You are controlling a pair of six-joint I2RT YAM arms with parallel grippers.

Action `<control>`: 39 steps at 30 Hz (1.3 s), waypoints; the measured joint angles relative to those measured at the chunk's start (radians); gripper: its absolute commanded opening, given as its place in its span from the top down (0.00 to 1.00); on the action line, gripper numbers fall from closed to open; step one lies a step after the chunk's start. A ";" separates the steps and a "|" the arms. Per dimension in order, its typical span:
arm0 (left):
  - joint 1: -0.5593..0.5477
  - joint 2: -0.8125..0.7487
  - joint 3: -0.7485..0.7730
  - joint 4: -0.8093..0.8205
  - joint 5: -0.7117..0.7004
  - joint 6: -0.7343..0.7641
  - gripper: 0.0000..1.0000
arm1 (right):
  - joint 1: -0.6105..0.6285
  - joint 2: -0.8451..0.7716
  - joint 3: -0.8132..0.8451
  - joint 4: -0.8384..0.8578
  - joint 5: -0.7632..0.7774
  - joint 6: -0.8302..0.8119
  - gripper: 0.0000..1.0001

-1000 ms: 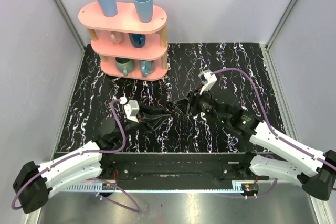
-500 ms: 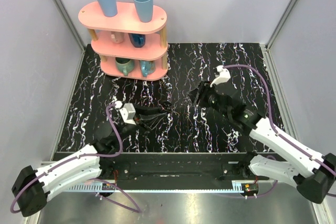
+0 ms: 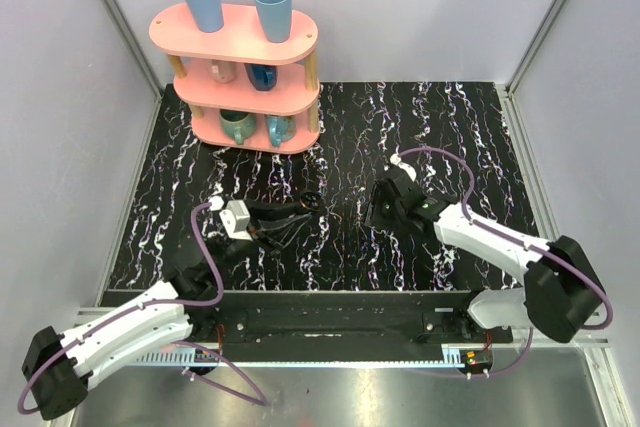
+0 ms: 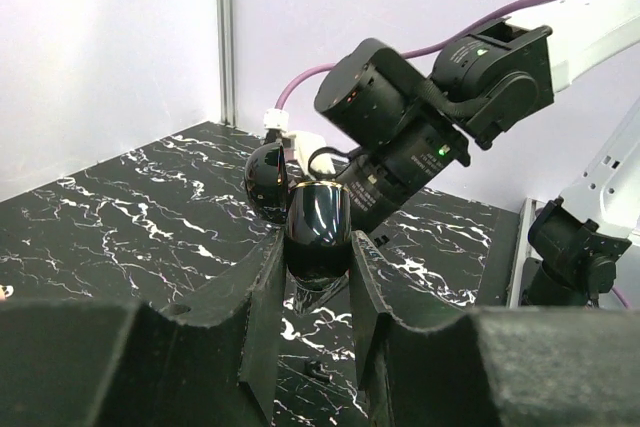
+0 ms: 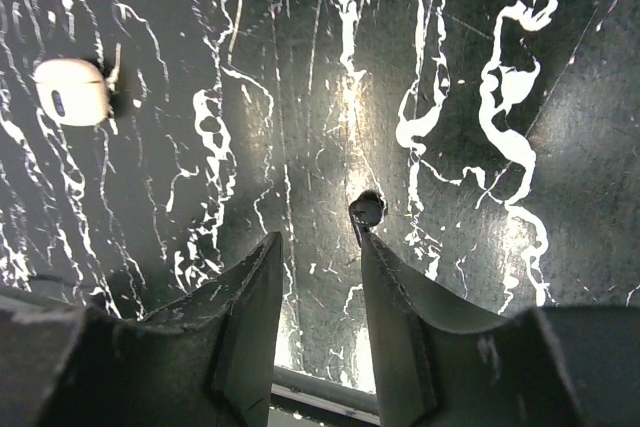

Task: Insert the wireless bluetooth earbuds into the charging case
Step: Pick up the earbud from the center of the board.

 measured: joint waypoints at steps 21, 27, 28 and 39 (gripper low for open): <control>0.001 0.032 0.000 0.002 0.000 -0.001 1.00 | 0.014 0.247 0.015 0.023 -0.009 0.003 0.57; 0.001 0.031 -0.001 0.002 0.000 -0.001 1.00 | 0.029 0.279 0.032 0.036 -0.005 0.003 0.58; 0.001 0.029 -0.002 0.002 -0.001 -0.001 1.00 | 0.034 0.283 0.034 0.035 -0.003 0.003 0.58; 0.001 0.029 -0.015 0.004 -0.001 -0.001 1.00 | 0.117 0.363 0.124 -0.028 0.100 0.007 0.59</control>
